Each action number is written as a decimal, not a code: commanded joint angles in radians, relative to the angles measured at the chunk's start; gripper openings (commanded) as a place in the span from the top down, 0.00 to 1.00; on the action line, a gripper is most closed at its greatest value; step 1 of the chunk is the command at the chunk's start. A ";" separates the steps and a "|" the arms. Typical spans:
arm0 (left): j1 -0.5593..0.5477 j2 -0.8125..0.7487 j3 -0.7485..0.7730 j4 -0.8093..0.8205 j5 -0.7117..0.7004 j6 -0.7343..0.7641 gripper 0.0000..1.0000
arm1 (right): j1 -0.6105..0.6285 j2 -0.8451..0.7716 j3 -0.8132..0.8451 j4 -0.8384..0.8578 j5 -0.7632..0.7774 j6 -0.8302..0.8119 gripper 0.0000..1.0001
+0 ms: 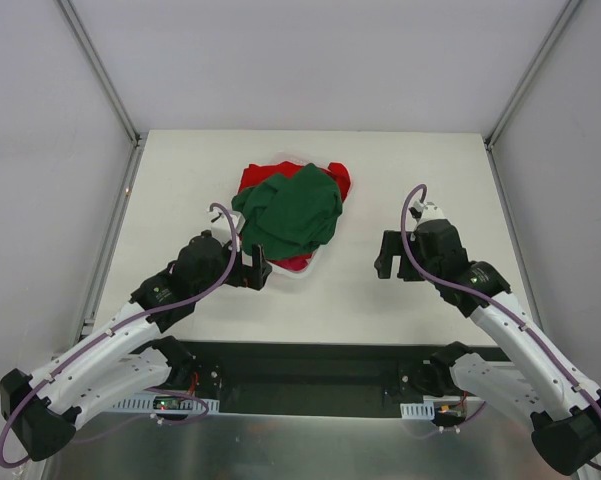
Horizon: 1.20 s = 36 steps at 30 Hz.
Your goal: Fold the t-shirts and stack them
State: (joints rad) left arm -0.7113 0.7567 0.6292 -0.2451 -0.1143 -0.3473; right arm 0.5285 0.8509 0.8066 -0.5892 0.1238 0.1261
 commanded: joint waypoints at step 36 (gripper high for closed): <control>-0.321 0.613 0.328 0.108 -0.079 0.180 0.01 | -0.001 -0.113 0.003 -0.050 0.086 -0.002 0.04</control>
State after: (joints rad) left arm -1.0161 1.3315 0.9291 -0.1978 -0.1848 -0.1886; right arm 0.5285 0.7582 0.8062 -0.6273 0.1879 0.1261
